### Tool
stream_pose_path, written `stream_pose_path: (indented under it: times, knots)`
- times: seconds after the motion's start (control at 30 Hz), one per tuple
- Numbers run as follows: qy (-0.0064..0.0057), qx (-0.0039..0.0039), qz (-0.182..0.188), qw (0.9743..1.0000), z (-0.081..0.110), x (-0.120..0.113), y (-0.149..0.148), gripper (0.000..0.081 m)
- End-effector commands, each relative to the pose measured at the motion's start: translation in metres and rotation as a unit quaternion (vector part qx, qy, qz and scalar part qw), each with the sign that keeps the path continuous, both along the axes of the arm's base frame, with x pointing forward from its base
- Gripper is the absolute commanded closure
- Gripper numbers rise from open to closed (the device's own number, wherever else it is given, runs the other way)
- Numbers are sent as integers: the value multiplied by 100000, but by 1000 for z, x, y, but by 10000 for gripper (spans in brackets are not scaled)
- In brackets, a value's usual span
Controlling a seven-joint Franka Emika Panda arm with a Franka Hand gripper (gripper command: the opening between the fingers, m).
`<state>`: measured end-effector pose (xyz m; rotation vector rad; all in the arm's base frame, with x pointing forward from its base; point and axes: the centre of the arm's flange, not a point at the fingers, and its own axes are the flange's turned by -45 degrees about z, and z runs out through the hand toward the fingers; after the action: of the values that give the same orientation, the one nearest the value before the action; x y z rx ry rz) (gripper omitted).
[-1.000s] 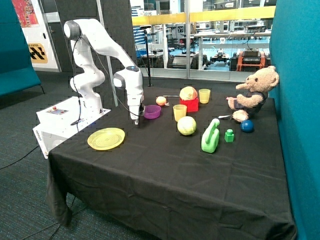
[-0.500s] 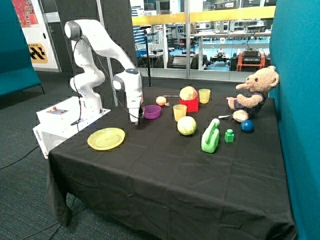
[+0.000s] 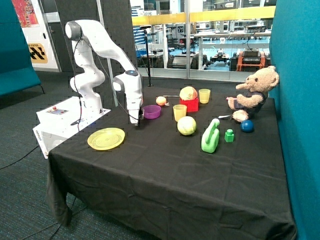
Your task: Roll the dices in the bowl
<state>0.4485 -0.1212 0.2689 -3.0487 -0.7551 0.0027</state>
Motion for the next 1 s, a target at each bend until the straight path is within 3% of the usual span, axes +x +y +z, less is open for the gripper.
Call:
stream_pose_path:
  times: [0.0,0.2,0.27,0.33,0.4,0.97]
  knots:
    - [-93,-20,-295,100000,-4,-7,4,446]
    - [-93,-20,-465,99999,-3,-8,4,511]
    - [-93,-20,-495,99999,-3,-8,4,585]
    - [-93,-20,-519,99999,-2,-8,5,725]
    - [-93,-20,-504,99999,-1,-8,5,787]
    - [-93,-20,-583,99998,-3,-15,15,808]
